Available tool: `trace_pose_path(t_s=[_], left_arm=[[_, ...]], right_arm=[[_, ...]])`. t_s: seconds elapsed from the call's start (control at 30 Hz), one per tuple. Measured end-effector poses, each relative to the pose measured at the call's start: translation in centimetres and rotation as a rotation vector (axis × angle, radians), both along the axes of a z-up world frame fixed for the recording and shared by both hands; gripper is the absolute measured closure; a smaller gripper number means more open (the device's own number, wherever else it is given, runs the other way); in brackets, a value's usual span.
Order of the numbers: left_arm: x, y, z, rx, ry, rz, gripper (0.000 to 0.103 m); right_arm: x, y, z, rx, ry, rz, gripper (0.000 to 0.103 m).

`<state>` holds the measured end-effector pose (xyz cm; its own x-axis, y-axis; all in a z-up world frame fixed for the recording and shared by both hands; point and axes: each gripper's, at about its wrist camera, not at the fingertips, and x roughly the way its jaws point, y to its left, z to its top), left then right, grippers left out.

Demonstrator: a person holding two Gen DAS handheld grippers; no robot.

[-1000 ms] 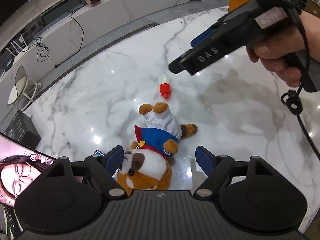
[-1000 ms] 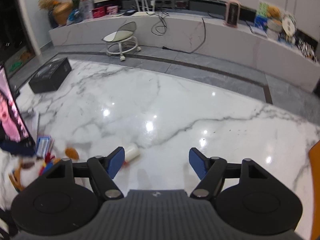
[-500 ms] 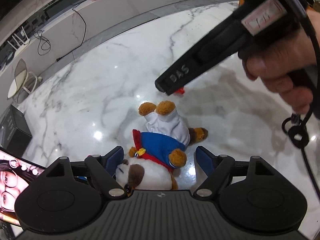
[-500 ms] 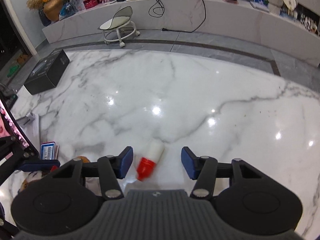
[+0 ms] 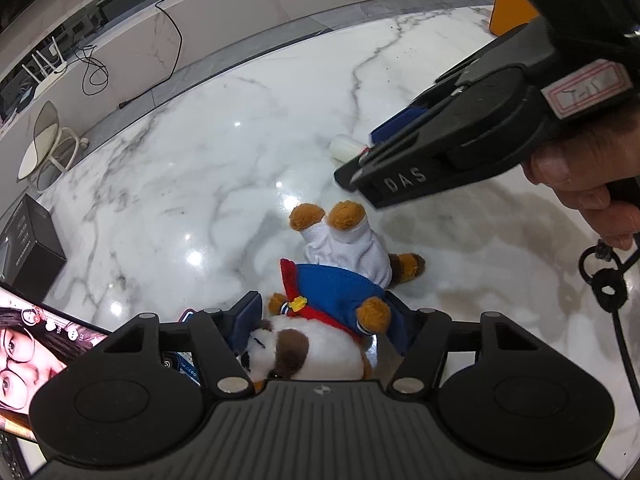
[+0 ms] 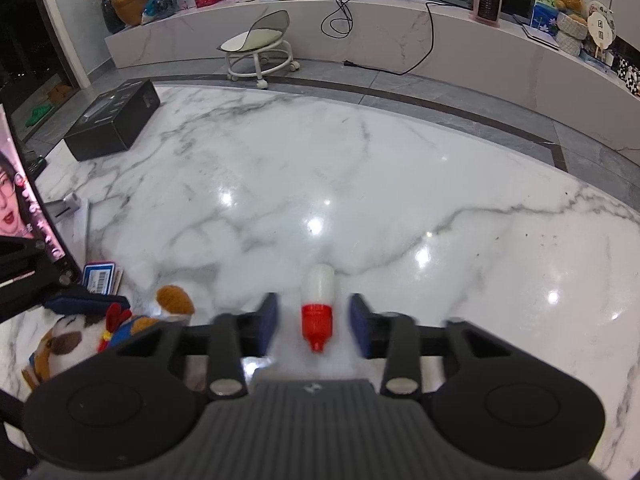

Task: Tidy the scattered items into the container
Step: 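Grasp the plush dog with the left tool while the right tool grasps the red-capped bottle, then carry the red-capped bottle and plush dog over the orange box with both tools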

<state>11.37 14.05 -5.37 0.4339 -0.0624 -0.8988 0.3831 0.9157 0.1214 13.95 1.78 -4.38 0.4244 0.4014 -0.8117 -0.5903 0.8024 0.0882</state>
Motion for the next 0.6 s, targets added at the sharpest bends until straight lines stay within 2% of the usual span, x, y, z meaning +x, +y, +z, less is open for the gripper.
trace_pose_path(t_s=[0.1, 0.17, 0.23, 0.27, 0.6], left_arm=[[0.0, 0.0, 0.0, 0.001, 0.002, 0.003, 0.029], [0.0, 0.0, 0.0, 0.0, 0.002, 0.004, 0.029], [0.0, 0.0, 0.0, 0.001, 0.0, 0.005, 0.029], [0.0, -0.1, 0.0, 0.002, -0.001, 0.006, 0.03], [0.3, -0.3, 0.4, -0.016, 0.002, 0.032, 0.044]], right_arm=[[-0.6, -0.1, -0.1, -0.013, -0.008, 0.01, 0.056], [-0.9, 0.0, -0.1, -0.031, -0.029, 0.018, 0.063], [-1.0, 0.1, -0.2, -0.052, -0.047, 0.023, 0.083], [-0.9, 0.1, -0.1, -0.048, -0.041, 0.023, 0.085], [-0.4, -1.8, 1.6, -0.029, -0.046, -0.003, 0.085]])
